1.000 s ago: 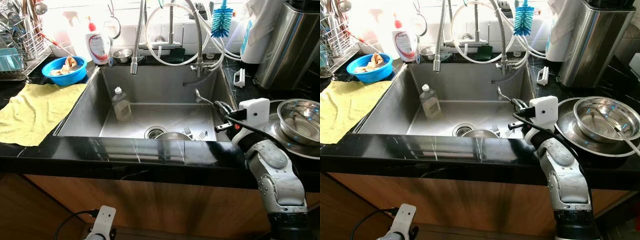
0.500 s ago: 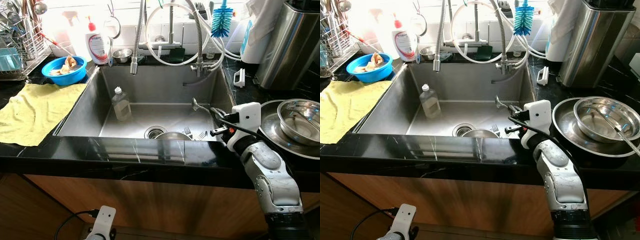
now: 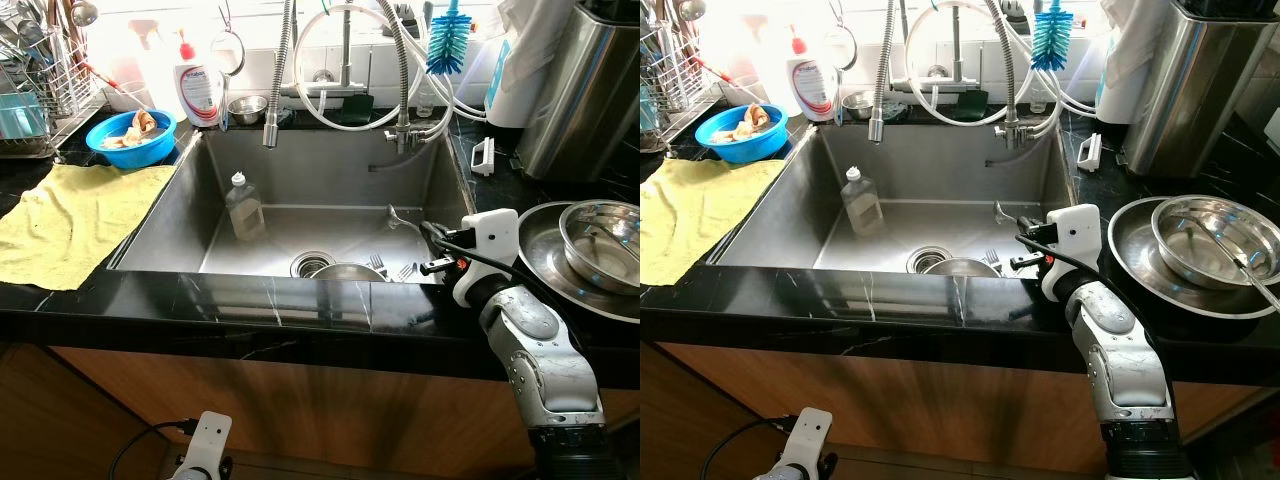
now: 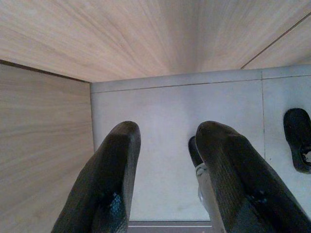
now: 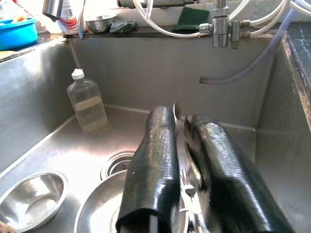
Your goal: Kitchen organization
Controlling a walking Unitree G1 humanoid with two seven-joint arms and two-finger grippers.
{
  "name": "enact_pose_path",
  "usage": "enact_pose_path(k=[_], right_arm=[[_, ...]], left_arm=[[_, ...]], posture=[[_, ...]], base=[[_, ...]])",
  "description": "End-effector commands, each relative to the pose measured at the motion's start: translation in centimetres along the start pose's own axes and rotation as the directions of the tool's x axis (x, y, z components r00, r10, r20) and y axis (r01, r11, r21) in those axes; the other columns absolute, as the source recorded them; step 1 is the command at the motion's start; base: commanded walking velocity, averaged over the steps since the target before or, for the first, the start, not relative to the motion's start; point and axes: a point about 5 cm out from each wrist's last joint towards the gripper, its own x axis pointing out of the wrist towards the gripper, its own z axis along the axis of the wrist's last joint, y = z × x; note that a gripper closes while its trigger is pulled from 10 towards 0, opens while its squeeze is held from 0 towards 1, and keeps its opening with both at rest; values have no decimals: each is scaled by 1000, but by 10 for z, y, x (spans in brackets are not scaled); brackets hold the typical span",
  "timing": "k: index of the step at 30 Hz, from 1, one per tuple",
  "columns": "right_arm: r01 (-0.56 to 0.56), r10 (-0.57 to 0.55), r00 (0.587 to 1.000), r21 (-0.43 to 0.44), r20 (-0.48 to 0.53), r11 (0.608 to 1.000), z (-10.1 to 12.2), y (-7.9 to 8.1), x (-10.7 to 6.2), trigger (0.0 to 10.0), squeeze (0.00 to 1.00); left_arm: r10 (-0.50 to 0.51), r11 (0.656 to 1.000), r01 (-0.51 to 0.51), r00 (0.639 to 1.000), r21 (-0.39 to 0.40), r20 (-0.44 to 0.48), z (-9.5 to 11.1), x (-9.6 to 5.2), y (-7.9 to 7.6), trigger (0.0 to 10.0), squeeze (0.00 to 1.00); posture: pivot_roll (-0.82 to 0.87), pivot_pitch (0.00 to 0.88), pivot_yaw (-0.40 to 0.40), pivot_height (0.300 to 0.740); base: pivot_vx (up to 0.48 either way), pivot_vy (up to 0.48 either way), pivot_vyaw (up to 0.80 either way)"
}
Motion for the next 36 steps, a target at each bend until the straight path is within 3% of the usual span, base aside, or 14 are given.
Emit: enact_pose_path(k=[1, 10, 11, 12, 13, 16, 23, 29, 30, 31, 32, 35, 36], right_arm=[[-10, 10, 1000, -2, 10, 1000, 3, 4, 0, 10000, 988], [1, -1, 1000, -10, 26, 1000, 5, 4, 1, 10000, 973], [6, -5, 999, -27, 36, 1000, 7, 4, 1, 10000, 804], [13, -11, 999, -48, 50, 999, 9, 4, 1, 10000, 71], [33, -29, 997, -58, 66, 998, 12, 3, 1, 10000, 0], [124, -110, 985, -101, 135, 987, 26, -2, -1, 10000, 0], [193, -151, 968, -208, 202, 959, 40, 3, -9, 10000, 0], [333, -276, 915, -163, 295, 929, 54, -6, -34, 10000, 0], [343, -289, 908, -144, 304, 928, 52, -5, -45, 10000, 255], [343, -289, 908, -144, 304, 928, 52, -5, -45, 10000, 255], [361, -311, 902, -131, 298, 923, 47, -9, -55, 10000, 1000], [467, -419, 857, -107, 301, 878, 42, -20, -73, 10000, 1000], [529, -481, 823, -98, 303, 843, 39, -25, -81, 10000, 1000]], left_arm=[[15, 1000, -15, 1000, 7, -12, -5, -1, 5, 10000, 0], [13, 1000, -13, 1000, 13, -13, -6, -1, 5, 10000, 0], [13, 1000, -13, 1000, 12, -14, -6, -1, 5, 10000, 0], [13, 1000, -13, 1000, 12, -14, -6, -1, 5, 10000, 0], [12, 1000, -12, 1000, 13, -14, -6, -1, 5, 10000, 0], [10, 1000, -10, 1000, 15, -14, -6, -1, 5, 10000, 0], [12, 1000, -12, 1000, 10, -13, -6, -1, 5, 10000, 0], [11, 1000, -11, 1000, 18, -14, -5, -1, 5, 10000, 0], [9, 1000, -9, 1000, 21, -13, -5, -1, 6, 10000, 0], [9, 1000, -9, 1000, 21, -13, -5, -1, 6, 10000, 0], [8, 1000, -8, 1000, 24, -13, -4, -1, 6, 10000, 0], [8, 1000, -8, 1000, 26, -13, -4, -1, 6, 10000, 0], [8, 1000, -8, 1000, 28, -12, -4, -1, 6, 10000, 0]], posture=[[-179, 0, 76, 740], [-182, 0, 79, 740], [-184, 0, 78, 740], [-184, 0, 78, 740], [-184, 0, 78, 740], [-189, 0, 78, 740], [-188, 0, 74, 740], [-205, 0, 81, 740], [-208, 0, 83, 740], [-208, 0, 83, 740], [-211, 0, 85, 740], [-213, 0, 88, 740], [-216, 0, 88, 740]], base=[[0, 0, 0], [0, 0, 0], [0, 0, 0], [0, 0, 0], [0, 0, 0], [0, 0, 0], [0, 0, 0], [0, 0, 0], [0, 0, 0], [0, 0, 0], [0, 0, 0], [0, 0, 0], [0, 0, 0]])
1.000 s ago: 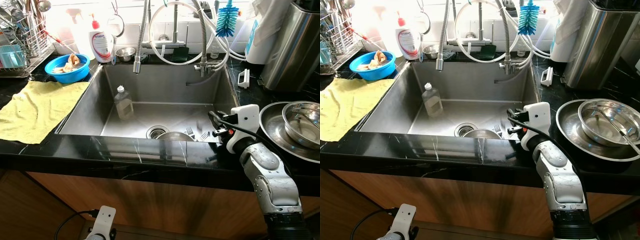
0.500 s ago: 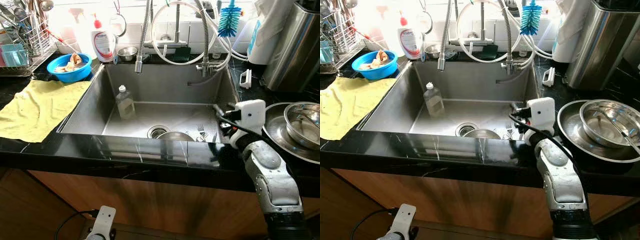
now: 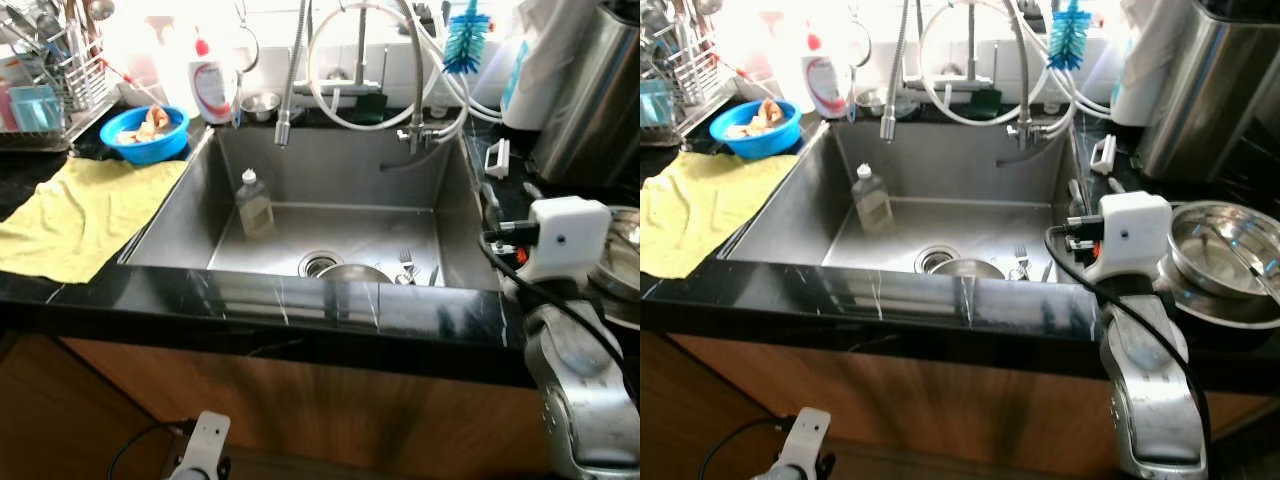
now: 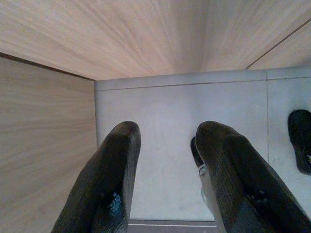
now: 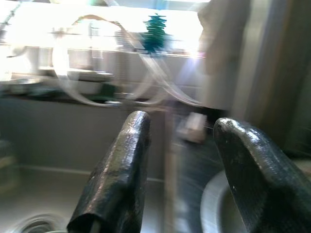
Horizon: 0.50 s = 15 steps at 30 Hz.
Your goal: Kitchen organization
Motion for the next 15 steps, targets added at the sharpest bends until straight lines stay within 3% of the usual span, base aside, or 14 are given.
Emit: enact_pose_path(k=[1, 8, 9, 10, 15], right_arm=[[113, -112, 993, -18, 28, 993, 6, -13, -7, 10000, 1000], [244, -244, 970, 0, 13, 970, 1, -25, -24, 10000, 1000], [257, -257, 966, -18, 25, 966, 4, -26, -24, 10000, 282], [267, -267, 963, -27, 32, 963, 5, -27, -25, 10000, 0], [311, -307, 949, -55, 73, 949, 11, -28, -25, 10000, 0]], left_arm=[[4, 1000, -4, 1000, 21, -15, -5, -1, 4, 10000, 0], [6, 1000, -5, 1000, 23, -14, -6, -1, 4, 10000, 0], [6, 1000, -6, 1000, 24, -14, -6, -1, 4, 10000, 0], [6, 1000, -6, 1000, 24, -14, -6, -1, 4, 10000, 0], [8, 1000, -7, 1000, 28, -12, -6, -1, 5, 10000, 0]], posture=[[-216, 0, 88, 740], [-209, 0, 88, 740], [-210, 0, 89, 740], [-213, 0, 90, 740], [-212, 0, 91, 740]], base=[[0, 0, 0], [0, 0, 0], [0, 0, 0], [0, 0, 0], [0, 0, 0]])
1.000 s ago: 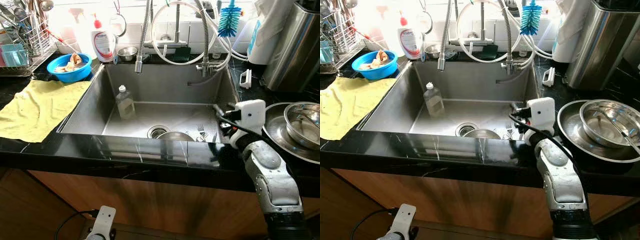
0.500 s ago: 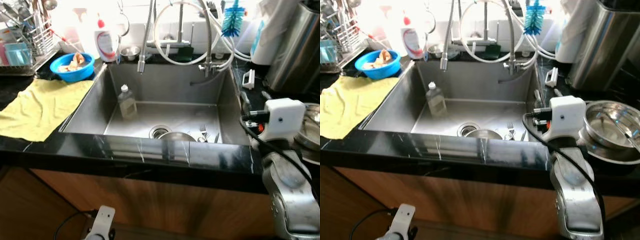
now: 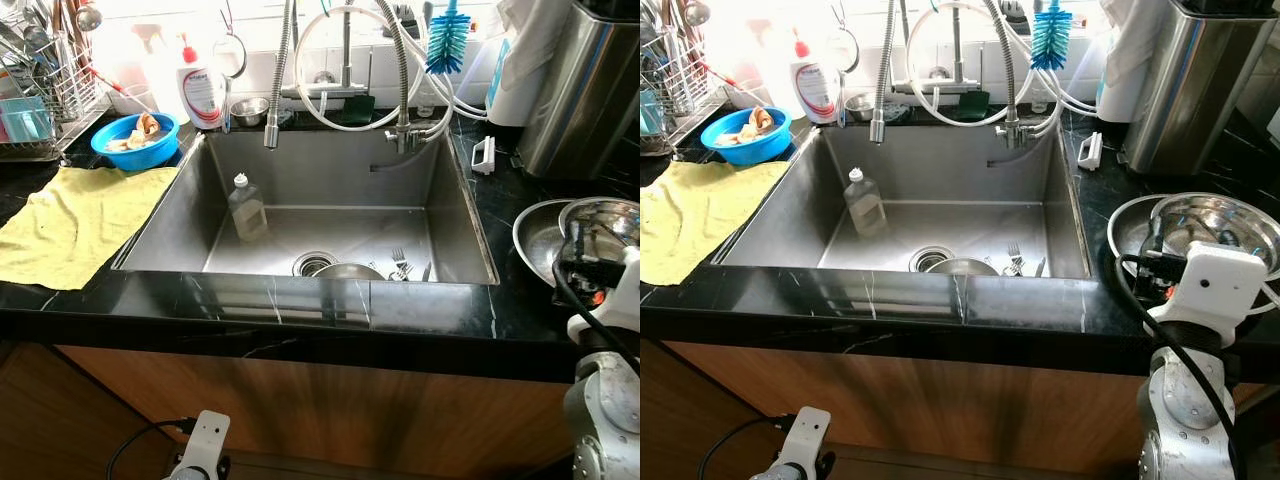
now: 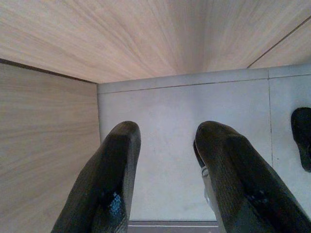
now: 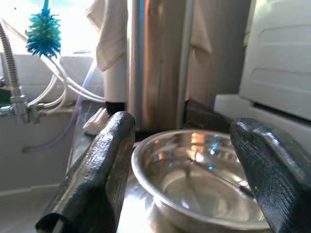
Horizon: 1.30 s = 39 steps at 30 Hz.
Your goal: Kitchen organization
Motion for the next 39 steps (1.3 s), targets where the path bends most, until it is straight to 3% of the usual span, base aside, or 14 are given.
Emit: enact_pose_path(k=[1, 13, 33, 39], right_arm=[[16, -15, 998, -10, 65, 1000, 13, 1, -2, 10000, 0], [206, -204, 976, -16, 75, 978, 14, -11, -13, 10000, 0], [322, -321, 946, -28, 38, 946, 3, -8, -30, 10000, 0], [386, -386, 922, -51, 11, 921, -3, -15, -36, 10000, 0]], left_arm=[[7, 1000, -7, 1000, 25, -11, -5, -1, 4, 10000, 0], [3, 1000, -2, 1000, 27, -10, -4, -1, 4, 10000, 0], [3, 1000, -3, 1000, 25, -10, -4, -1, 3, 10000, 0], [3, 1000, -3, 1000, 25, -10, -4, -1, 3, 10000, 0]], posture=[[-212, 0, 91, 740], [-219, 0, 94, 740], [-217, 0, 91, 740], [-218, 0, 90, 740]], base=[[0, 0, 0], [0, 0, 0], [0, 0, 0], [0, 0, 0]])
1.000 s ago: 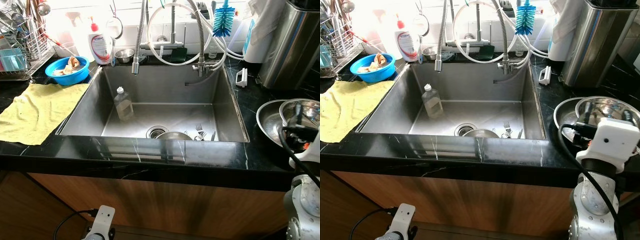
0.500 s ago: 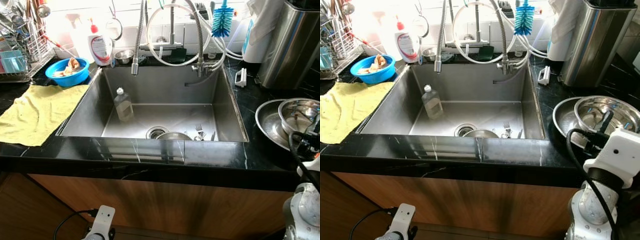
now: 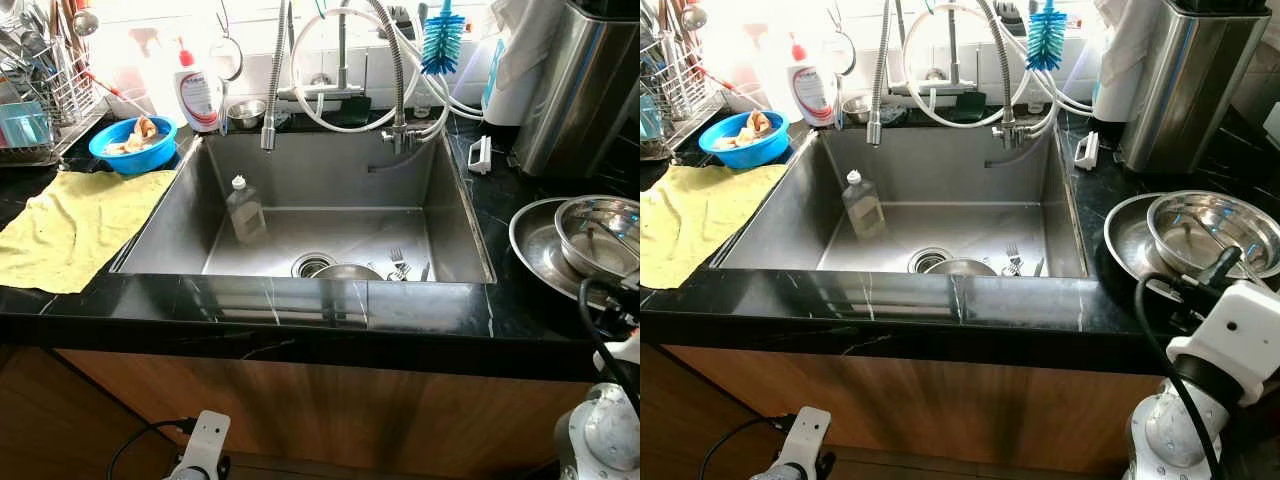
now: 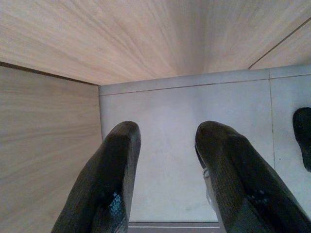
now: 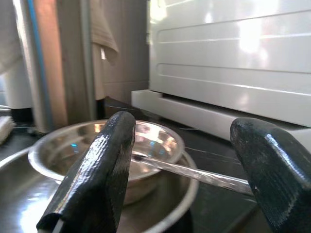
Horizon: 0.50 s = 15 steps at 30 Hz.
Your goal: Kitchen organization
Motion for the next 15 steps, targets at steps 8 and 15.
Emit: enact_pose_path(k=[8, 15], right_arm=[[39, -39, 999, 11, 36, 999, 7, -3, -1, 10000, 0], [81, -81, 995, -1, 64, 997, 13, -8, 0, 10000, 0]], left_arm=[[4, 1000, -4, 1000, 26, -10, -4, -1, 4, 10000, 0], [5, 1000, -5, 1000, 25, -10, -4, -1, 4, 10000, 0]], posture=[[-216, 0, 90, 740], [-216, 0, 91, 740]], base=[[0, 0, 0], [0, 0, 0]])
